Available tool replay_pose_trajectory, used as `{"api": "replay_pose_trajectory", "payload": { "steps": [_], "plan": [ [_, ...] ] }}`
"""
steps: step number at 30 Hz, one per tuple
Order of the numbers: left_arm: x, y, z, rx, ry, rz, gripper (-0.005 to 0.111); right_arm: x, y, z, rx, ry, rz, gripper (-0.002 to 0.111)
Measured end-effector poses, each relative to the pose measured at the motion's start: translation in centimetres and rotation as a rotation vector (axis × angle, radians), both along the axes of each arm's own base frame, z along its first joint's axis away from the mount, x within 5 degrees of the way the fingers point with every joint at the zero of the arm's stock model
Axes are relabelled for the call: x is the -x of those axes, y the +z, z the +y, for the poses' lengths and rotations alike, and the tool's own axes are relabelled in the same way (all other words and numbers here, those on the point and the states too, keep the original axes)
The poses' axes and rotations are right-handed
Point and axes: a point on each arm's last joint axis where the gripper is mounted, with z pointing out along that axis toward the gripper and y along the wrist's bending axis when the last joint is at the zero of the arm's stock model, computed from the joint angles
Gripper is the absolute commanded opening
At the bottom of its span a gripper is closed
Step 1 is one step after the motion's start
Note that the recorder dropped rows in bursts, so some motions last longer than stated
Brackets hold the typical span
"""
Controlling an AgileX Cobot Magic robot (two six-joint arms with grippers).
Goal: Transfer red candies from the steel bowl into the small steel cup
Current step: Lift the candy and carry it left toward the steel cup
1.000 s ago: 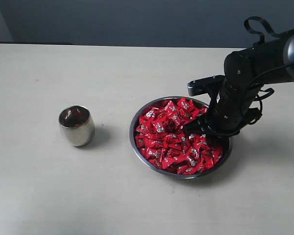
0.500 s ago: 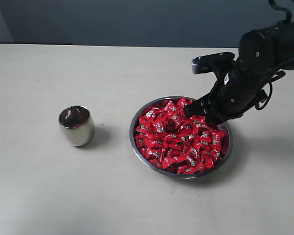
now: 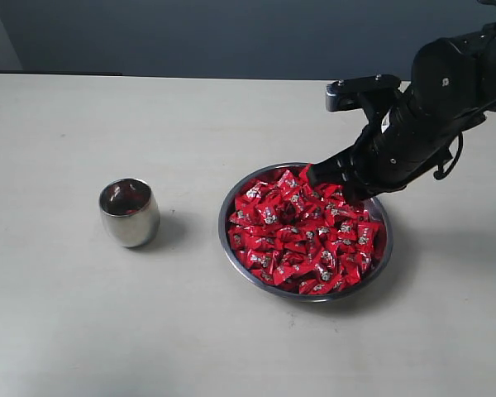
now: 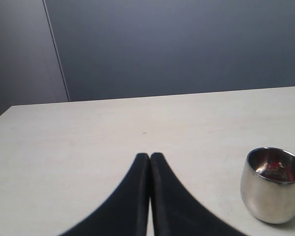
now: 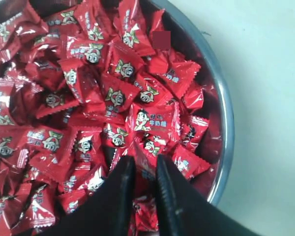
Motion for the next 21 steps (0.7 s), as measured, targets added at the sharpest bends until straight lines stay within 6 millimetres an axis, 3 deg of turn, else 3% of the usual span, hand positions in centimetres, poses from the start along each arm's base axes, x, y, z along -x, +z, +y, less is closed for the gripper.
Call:
{"api": "replay_pose_trajectory", "payload": {
  "steps": [12, 21],
  "plan": [
    [0.0, 0.0, 0.0, 0.0, 0.0, 0.0, 0.0, -0.3, 1.5, 0.7, -0.106, 0.034, -0.096, 0.016],
    [0.0, 0.0, 0.0, 0.0, 0.0, 0.0, 0.0, -0.3, 2.3, 2.3, -0.251, 0.213, -0.173, 0.016]
  ]
}}
